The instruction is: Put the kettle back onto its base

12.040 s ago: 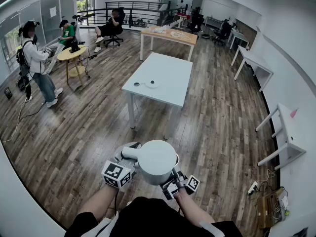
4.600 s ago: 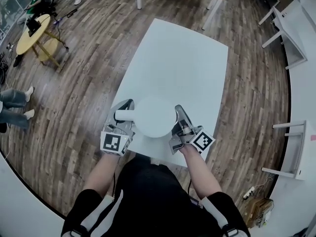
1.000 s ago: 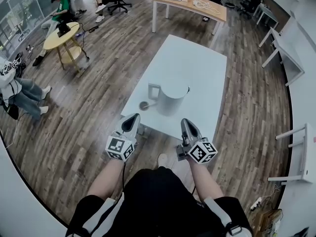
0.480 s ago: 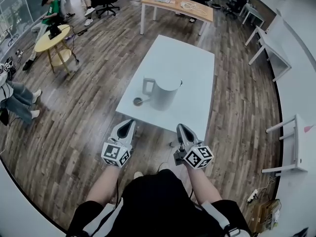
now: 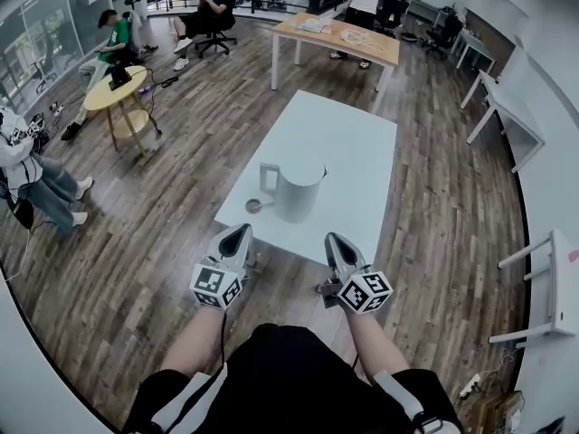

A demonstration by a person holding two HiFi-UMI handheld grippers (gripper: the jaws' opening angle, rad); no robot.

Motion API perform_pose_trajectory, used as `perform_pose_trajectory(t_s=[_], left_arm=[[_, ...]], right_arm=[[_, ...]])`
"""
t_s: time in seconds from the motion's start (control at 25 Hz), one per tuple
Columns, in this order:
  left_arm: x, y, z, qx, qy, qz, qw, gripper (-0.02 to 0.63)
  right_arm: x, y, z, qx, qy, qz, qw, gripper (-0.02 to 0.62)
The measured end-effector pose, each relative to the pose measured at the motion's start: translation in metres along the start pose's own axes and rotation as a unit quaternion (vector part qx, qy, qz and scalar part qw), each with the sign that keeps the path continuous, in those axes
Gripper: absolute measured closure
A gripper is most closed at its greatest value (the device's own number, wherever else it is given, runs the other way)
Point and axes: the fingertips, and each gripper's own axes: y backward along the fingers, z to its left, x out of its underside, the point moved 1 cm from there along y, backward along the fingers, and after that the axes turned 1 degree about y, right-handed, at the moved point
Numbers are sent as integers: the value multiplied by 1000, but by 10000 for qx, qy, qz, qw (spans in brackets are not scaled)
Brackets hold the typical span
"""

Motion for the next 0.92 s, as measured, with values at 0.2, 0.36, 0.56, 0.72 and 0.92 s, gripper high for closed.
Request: perform_pose_trajectory(t_s=[0.2, 0.36, 0.56, 0.72, 0.92], left_arm=[[-5, -11, -13, 81, 44, -15, 10000, 603], [-10, -16, -15, 117, 21, -57, 9999, 603], [-11, -11, -7, -68, -47, -148, 9999, 603], [-14, -14, -7, -35, -53, -140, 9999, 603], [-13, -23, -4, -4, -103, -104, 9999, 603]], right_arm=[[-10, 4, -4, -72, 26, -74, 9999, 595], [-14, 3, -6, -91, 135, -76, 9998, 595], [-8, 1, -7, -55, 65, -26, 10000, 595], [-10, -3, -4, -66, 76, -42, 9999, 595], [-15, -10, -3, -127, 102, -91, 9998, 595]])
